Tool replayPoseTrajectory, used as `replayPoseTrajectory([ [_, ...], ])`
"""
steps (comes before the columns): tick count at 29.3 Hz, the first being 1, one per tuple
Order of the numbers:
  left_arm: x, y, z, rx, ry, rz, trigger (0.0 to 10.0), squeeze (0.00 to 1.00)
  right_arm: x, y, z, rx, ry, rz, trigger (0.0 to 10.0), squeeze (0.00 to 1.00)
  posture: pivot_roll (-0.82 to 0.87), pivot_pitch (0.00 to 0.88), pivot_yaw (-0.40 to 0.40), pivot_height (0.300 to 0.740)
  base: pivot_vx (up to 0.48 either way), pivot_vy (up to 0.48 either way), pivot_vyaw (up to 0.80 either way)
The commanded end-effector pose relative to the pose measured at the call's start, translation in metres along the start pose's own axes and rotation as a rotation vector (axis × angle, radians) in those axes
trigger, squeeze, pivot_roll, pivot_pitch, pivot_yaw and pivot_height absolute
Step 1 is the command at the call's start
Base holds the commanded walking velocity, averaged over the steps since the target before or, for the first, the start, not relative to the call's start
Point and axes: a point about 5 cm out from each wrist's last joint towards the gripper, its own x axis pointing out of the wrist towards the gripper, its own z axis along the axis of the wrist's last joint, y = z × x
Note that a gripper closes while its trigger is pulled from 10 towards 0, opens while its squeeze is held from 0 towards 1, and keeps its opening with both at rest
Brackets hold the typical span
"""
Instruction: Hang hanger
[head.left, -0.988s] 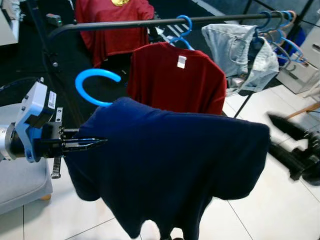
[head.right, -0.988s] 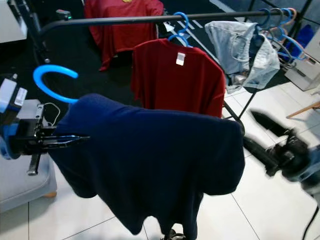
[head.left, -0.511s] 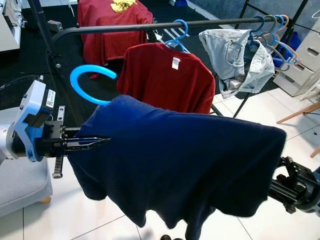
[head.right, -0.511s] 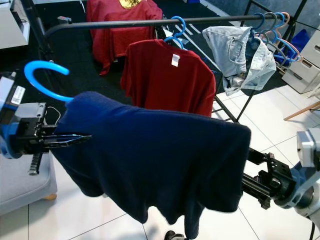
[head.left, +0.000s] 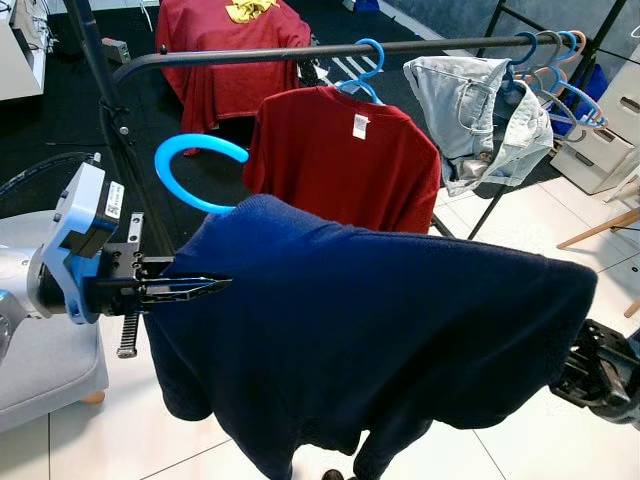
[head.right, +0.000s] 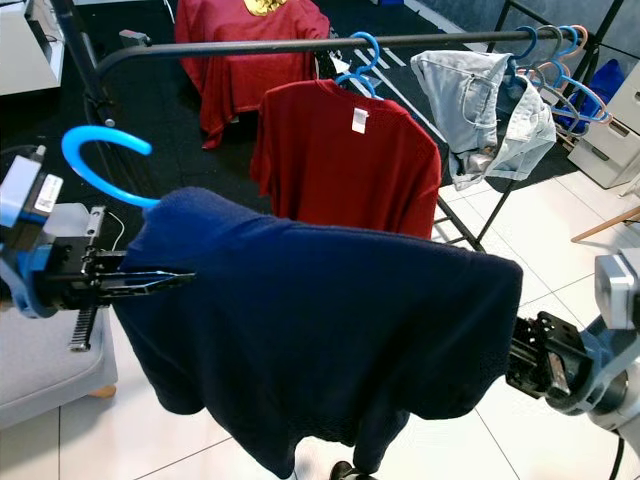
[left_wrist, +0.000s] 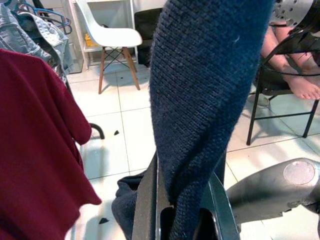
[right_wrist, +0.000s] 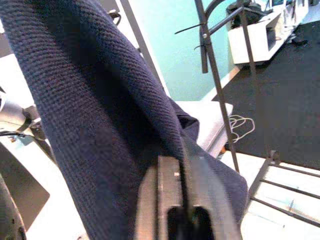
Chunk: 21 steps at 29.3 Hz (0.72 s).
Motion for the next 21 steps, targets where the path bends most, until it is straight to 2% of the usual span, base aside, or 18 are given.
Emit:
replayPoseTrajectory([
  [1,0.008,-0.003,0.000,0.022,-0.030,-0.023,10.0,0.00,0.003,0.003,-0.001,0.014,0.007,0.013,0.0,0.00,0.03,0.170,-0.061,0.740,0.000,0.000,0.00],
  [3,0.018,-0.002,-0.008,0.018,-0.026,0.002,10.0,0.00,0.005,0.003,-0.003,0.029,0.009,0.018,0.0,0.00,0.03,0.170,-0.062,0.740,0.000,0.000,0.00],
  [5,0.018,-0.002,-0.008,0.018,-0.026,0.002,10.0,0.00,0.005,0.003,-0.003,0.029,0.009,0.018,0.0,0.00,0.03,0.170,-0.062,0.740,0.000,0.000,0.00],
  [7,0.019,0.004,-0.014,0.035,-0.015,0.056,10.0,0.00,0.003,0.000,-0.002,0.011,0.004,-0.019,0.0,0.00,0.03,0.171,-0.059,0.740,0.000,0.000,0.00],
  [12,0.011,0.008,-0.020,0.037,0.020,0.095,10.0,0.00,-0.007,-0.014,0.007,-0.069,-0.029,-0.157,0.0,0.00,0.03,0.170,-0.057,0.740,0.000,0.000,0.00],
  [14,0.011,0.008,-0.020,0.037,0.020,0.095,10.0,0.00,-0.007,-0.014,0.007,-0.069,-0.029,-0.157,0.0,0.00,0.03,0.170,-0.057,0.740,0.000,0.000,0.00],
  [16,0.001,0.010,-0.024,0.041,0.070,0.129,10.0,0.00,-0.015,-0.021,0.021,-0.127,-0.089,-0.237,0.0,0.00,0.03,0.170,-0.056,0.740,0.000,0.000,0.00],
  [17,0.001,0.010,-0.024,0.041,0.070,0.129,10.0,0.00,-0.015,-0.021,0.021,-0.127,-0.089,-0.237,0.0,0.00,0.03,0.170,-0.056,0.740,0.000,0.000,0.00],
  [18,-0.005,0.012,-0.027,0.045,0.102,0.148,10.0,0.00,-0.021,-0.024,0.030,-0.163,-0.131,-0.282,0.0,0.00,0.03,0.167,-0.056,0.740,0.000,0.000,0.00],
  [20,-0.005,0.012,-0.027,0.045,0.102,0.148,10.0,0.00,-0.021,-0.024,0.030,-0.163,-0.131,-0.282,0.0,0.00,0.03,0.167,-0.056,0.740,0.000,0.000,0.00],
  [21,-0.010,0.013,-0.029,0.049,0.131,0.171,10.0,0.00,-0.027,-0.028,0.038,-0.196,-0.169,-0.330,0.0,0.00,0.03,0.167,-0.056,0.740,0.000,0.000,0.00],
])
